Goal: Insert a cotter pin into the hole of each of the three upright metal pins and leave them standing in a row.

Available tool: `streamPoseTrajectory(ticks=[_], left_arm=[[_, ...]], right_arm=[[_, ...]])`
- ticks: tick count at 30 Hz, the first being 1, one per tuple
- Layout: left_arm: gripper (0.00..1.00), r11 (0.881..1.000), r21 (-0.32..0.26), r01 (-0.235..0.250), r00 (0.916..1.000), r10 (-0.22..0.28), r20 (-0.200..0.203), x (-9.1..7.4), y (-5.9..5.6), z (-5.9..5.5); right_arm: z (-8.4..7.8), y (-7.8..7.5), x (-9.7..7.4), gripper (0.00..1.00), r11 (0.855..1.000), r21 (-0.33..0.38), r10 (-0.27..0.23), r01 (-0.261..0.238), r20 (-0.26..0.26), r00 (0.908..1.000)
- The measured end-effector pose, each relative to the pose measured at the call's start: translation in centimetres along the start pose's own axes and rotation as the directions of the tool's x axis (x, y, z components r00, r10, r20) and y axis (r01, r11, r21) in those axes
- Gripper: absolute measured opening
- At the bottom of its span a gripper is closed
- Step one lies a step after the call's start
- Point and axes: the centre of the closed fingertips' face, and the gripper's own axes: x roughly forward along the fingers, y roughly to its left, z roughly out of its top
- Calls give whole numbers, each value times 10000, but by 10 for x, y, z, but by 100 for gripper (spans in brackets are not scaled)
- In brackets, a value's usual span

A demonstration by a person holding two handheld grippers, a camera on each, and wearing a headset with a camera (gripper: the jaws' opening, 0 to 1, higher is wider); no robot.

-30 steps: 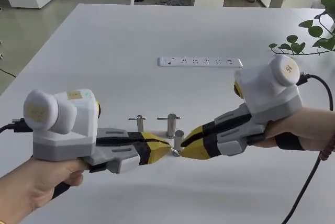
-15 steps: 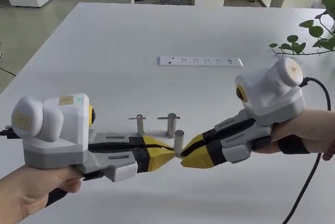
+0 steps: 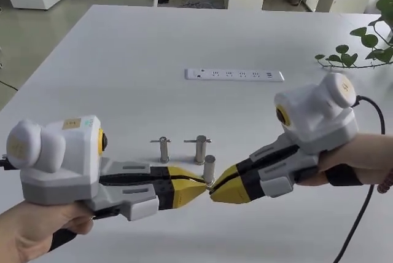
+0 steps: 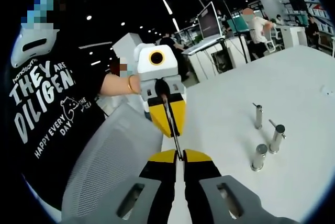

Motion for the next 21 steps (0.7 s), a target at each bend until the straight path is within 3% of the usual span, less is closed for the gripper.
streamPoseTrajectory(ticks=[7,15,21], left_arm=[[0,9999,138,10,9999,-8,-136,0,0,-3],[4,9944,826,-663,9958,711,-568,1,13,-13],[7,9834,1160,-1396,9857,1492,-788,-3,25,-21]], right_arm=[[-2,-2,0,0,9982,-596,-98,78,-336,9994],[-8,-9,2,0,9901,-1302,-672,531,-1065,9920],[-20,-23,0,0,9772,-1833,-1407,1074,-1801,9735]])
